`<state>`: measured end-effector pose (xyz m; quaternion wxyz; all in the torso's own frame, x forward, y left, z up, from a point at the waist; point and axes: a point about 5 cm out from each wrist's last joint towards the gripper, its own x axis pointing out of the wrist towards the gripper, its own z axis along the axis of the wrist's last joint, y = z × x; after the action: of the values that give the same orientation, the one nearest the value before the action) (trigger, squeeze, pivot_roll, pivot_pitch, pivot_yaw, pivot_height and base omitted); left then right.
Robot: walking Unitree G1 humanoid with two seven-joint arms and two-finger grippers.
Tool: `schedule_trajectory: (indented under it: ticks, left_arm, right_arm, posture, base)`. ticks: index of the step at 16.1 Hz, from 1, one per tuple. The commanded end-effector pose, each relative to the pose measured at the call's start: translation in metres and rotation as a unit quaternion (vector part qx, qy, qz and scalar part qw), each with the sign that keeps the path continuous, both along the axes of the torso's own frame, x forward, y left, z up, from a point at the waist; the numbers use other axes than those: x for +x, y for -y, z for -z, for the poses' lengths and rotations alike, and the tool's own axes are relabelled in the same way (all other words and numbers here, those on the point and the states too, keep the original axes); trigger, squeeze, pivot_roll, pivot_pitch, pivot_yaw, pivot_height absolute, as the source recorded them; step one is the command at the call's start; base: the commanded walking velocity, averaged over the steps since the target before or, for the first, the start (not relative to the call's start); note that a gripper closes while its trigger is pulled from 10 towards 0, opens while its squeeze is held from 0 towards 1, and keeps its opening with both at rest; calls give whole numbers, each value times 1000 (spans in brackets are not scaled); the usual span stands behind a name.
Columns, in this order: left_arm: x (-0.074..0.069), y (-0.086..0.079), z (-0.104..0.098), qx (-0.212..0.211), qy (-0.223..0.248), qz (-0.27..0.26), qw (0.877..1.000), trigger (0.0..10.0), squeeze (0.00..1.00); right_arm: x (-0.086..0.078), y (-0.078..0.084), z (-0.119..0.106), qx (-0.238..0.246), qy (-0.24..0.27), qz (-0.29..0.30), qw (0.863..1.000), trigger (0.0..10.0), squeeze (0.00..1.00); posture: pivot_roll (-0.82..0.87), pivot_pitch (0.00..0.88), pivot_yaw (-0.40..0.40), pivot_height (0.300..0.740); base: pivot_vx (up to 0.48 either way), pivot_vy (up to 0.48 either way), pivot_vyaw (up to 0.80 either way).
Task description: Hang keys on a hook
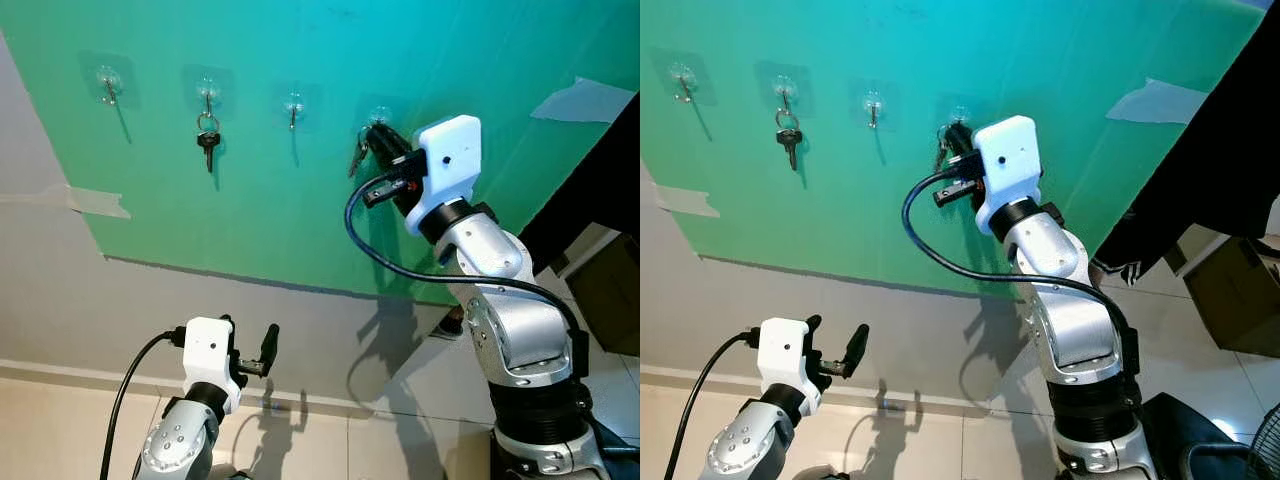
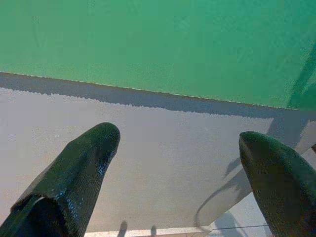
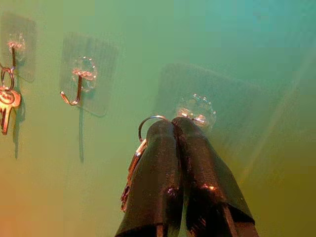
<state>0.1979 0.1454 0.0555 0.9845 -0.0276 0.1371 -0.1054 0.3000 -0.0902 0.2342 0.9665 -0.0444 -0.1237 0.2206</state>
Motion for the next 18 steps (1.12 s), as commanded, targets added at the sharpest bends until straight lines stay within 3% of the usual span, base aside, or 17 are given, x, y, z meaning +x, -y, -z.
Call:
schedule_trajectory:
  ticks: [1,10,14,18]
  left_arm:
    - [0,4,-2,-7,2,7,1000,10000,0]
    - [2,2,0,-6,-1,12,1000,10000,0]
    - [2,2,2,-5,-2,13,1000,10000,0]
    - [1,4,1,-5,-3,15,1000,10000,0]
  right_arm:
    - [1,8,-5,12,-2,15,1000,10000,0]
    - [6,18,-3,79,-58,50,994,10000,0]
    - [6,16,1,101,-93,40,990,10000,0]
    - [3,18,11,133,-142,49,980,10000,0]
  posture:
    - [48,0,-126,722]
    - [41,0,-115,722]
    - [46,0,-114,722]
    - [50,0,-116,722]
  base:
    - [0,0,0]
    - [0,0,0]
    - [0,0,0]
    - [0,0,0]
